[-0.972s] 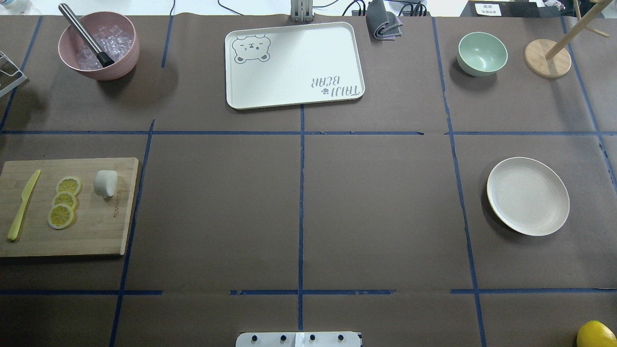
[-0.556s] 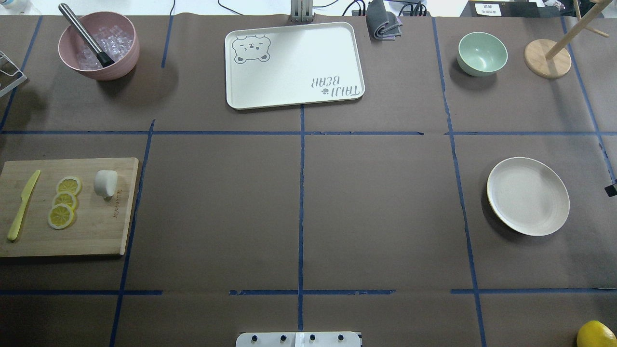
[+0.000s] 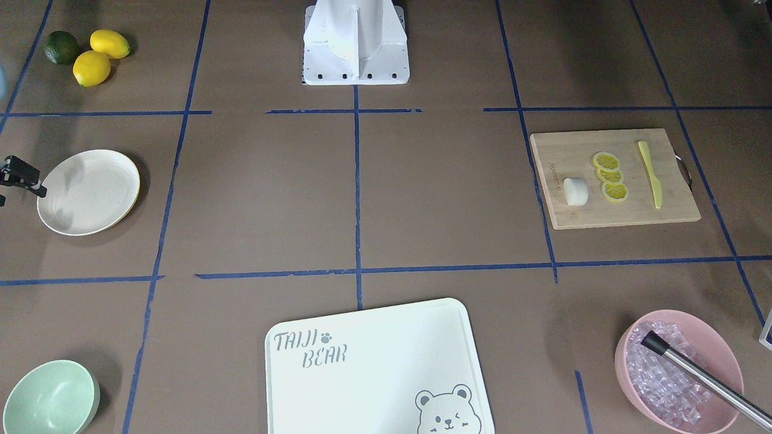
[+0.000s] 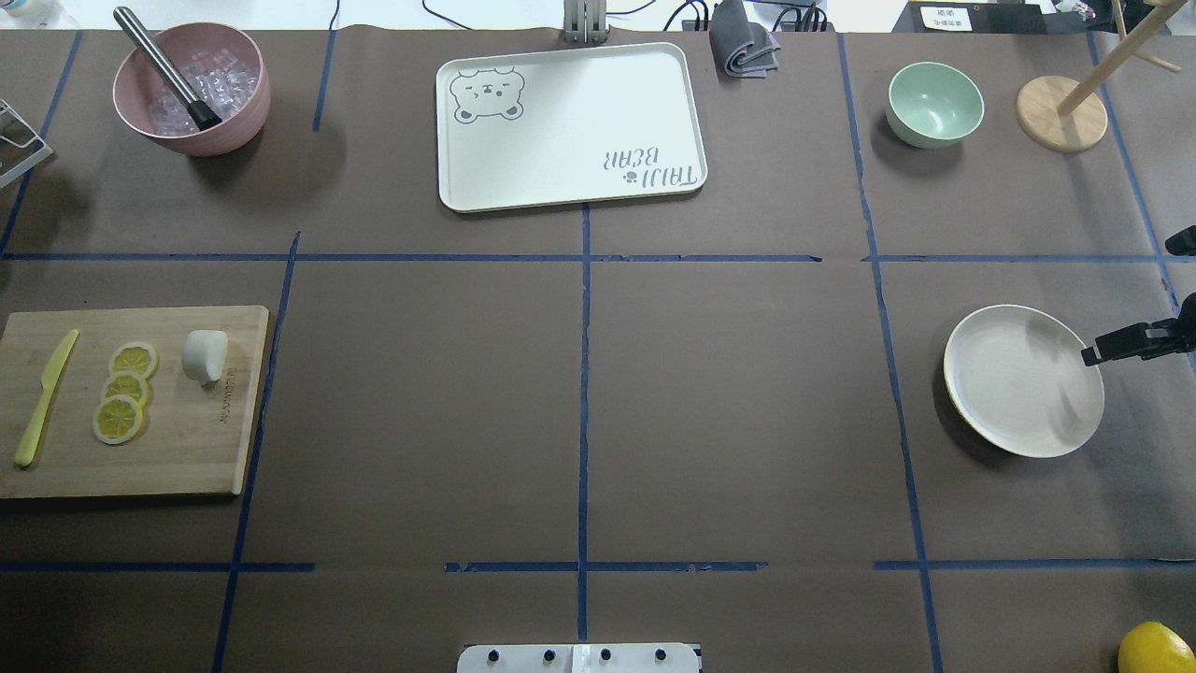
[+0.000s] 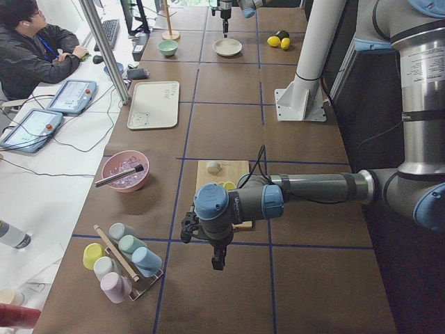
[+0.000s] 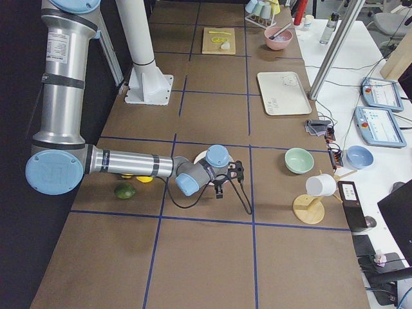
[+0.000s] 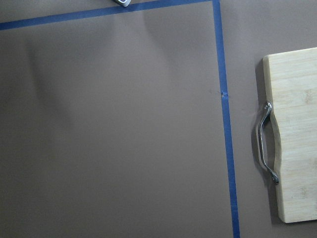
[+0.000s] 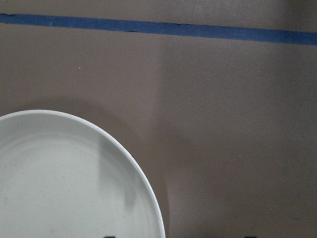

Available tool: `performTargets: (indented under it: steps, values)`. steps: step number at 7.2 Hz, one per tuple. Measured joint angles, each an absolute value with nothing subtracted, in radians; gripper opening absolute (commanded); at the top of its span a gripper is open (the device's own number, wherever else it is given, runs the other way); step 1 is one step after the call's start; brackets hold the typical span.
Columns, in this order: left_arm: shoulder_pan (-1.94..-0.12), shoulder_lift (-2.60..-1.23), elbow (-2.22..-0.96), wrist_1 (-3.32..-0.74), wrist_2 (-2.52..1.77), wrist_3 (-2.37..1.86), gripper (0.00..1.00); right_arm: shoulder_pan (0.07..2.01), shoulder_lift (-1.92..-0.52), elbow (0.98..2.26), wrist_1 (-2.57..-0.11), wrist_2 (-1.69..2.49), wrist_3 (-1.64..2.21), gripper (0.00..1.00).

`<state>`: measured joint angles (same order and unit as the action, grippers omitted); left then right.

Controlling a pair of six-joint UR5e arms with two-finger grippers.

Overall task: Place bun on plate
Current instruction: 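Grasp the rim of the white plate with the right gripper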

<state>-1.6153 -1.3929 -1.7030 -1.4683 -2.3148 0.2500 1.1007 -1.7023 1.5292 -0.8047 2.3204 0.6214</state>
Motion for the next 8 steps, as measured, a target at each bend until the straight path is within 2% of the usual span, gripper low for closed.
performTargets:
  steps: [1,2,3,4,8]
  values:
    - [-1.615,-1.393,-1.702,-1.468,-2.315,0.250,1.00,1.089,-1.699,1.524,-0.797,2.317,0.640,0.85]
    - [-1.615,-1.393,-1.702,-1.468,-2.315,0.250,1.00,1.074,-1.698,1.520,-0.794,2.310,0.650,0.57]
    - [-1.615,-1.393,-1.701,-1.469,-2.315,0.250,1.00,1.064,-1.699,1.520,-0.793,2.306,0.658,0.13]
    - [-1.615,-1.393,-1.701,-1.469,-2.315,0.250,1.00,1.060,-1.702,1.521,-0.793,2.309,0.672,0.00]
    - [-1.615,-1.393,-1.701,-1.469,-2.315,0.250,1.00,1.059,-1.703,1.541,-0.793,2.323,0.696,0.00]
